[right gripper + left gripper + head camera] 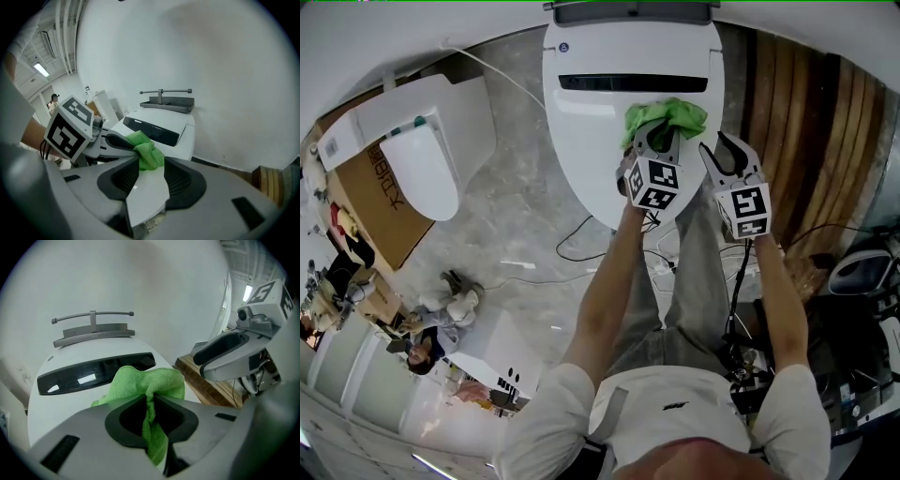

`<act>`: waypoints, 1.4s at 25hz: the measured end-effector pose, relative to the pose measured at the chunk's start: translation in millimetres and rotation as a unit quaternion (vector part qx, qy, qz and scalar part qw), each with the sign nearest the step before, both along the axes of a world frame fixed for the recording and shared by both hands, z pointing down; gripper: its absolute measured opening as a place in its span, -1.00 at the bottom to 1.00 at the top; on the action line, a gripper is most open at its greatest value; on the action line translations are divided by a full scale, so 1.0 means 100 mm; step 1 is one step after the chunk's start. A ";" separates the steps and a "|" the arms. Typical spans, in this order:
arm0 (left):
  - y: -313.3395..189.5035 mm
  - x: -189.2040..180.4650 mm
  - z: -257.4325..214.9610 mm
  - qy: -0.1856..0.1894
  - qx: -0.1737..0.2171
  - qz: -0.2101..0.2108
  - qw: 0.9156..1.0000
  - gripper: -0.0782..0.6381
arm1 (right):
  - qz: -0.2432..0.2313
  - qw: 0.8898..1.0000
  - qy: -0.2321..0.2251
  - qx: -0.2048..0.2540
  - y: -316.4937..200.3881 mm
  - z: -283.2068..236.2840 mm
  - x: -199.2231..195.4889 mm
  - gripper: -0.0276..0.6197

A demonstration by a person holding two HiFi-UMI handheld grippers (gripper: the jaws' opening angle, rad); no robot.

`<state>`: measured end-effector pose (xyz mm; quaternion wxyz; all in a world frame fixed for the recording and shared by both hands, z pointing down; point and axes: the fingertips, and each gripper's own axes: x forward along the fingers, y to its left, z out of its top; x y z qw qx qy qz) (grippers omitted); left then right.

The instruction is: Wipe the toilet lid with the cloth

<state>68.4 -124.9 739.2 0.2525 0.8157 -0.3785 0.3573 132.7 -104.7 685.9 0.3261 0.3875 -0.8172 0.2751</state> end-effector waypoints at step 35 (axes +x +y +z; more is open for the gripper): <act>-0.17 -1.75 -0.03 0.000 0.015 -0.046 0.999 -0.59 | 0.009 1.000 0.019 0.017 0.05 -0.14 -1.21 -0.37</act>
